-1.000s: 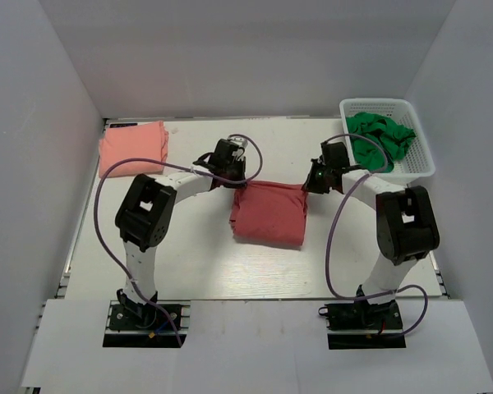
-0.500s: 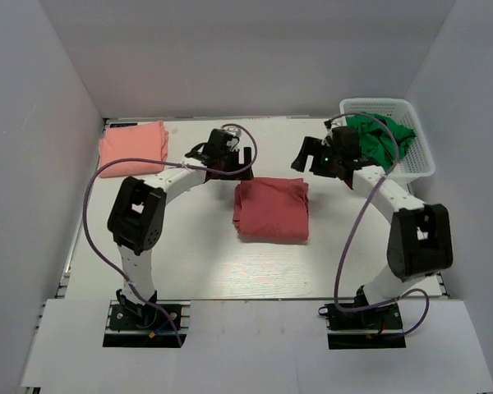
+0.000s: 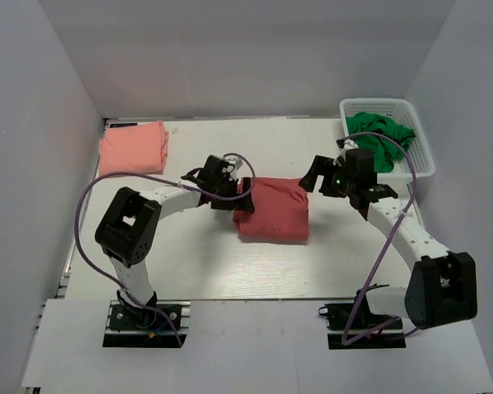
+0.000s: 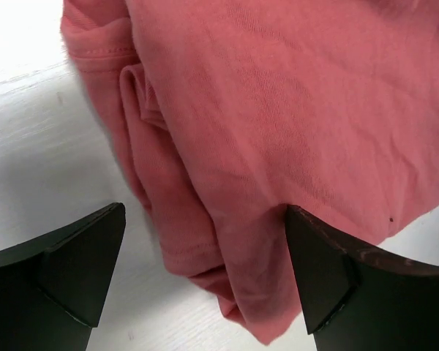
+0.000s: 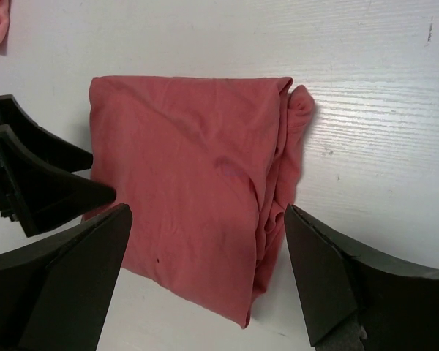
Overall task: Fold and stack the t-shirts
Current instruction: Put the neatly folded tshirt into the corner of the board with the left arm
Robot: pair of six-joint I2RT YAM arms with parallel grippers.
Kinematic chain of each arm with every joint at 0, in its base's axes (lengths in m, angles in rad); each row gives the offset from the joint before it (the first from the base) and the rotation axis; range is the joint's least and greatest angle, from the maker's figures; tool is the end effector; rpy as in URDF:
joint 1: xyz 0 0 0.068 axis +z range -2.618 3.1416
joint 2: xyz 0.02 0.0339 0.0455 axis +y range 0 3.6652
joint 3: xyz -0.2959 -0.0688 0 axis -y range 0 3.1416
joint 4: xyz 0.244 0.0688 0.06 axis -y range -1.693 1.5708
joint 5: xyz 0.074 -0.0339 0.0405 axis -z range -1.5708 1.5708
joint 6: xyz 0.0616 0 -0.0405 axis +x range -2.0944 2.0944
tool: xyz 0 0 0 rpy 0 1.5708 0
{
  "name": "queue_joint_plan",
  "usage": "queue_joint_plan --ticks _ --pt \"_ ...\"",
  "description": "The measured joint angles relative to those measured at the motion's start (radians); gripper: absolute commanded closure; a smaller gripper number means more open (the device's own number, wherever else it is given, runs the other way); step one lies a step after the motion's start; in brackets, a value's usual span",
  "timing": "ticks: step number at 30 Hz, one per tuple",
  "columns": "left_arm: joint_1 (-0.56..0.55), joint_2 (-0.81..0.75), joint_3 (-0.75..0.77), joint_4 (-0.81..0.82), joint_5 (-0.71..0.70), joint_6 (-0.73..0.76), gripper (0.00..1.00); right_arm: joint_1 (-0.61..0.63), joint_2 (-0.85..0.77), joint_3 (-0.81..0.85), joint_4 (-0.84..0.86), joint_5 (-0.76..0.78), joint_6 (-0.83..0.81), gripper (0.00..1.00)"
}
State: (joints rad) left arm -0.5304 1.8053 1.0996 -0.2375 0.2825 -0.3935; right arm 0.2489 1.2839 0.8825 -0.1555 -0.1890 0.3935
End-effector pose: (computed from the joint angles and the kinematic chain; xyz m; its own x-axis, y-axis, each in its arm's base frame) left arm 0.3291 -0.2129 0.1809 -0.8853 0.0923 -0.4558 0.3114 0.8456 -0.4335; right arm 0.2864 0.0847 0.2861 -0.6252 0.2297 -0.7459 -0.1698 0.8928 0.4172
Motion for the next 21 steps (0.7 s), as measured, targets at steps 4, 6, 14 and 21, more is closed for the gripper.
queue_joint_plan --ticks 4,6,14,21 --pt "-0.004 0.039 0.01 0.034 0.019 0.001 0.0 0.0 -0.029 -0.018 -0.004 0.0 0.006 0.09" --pt "-0.003 0.067 0.038 0.048 0.026 0.002 0.0 0.0 -0.035 -0.025 -0.003 0.0 0.011 0.09" --pt "-0.019 0.142 0.081 0.126 0.043 0.009 0.51 0.0 -0.045 -0.048 -0.007 0.014 0.018 0.09" --pt "-0.031 0.182 0.113 0.127 0.044 0.019 1.0 0.0 -0.067 -0.078 -0.008 0.057 0.019 0.09"
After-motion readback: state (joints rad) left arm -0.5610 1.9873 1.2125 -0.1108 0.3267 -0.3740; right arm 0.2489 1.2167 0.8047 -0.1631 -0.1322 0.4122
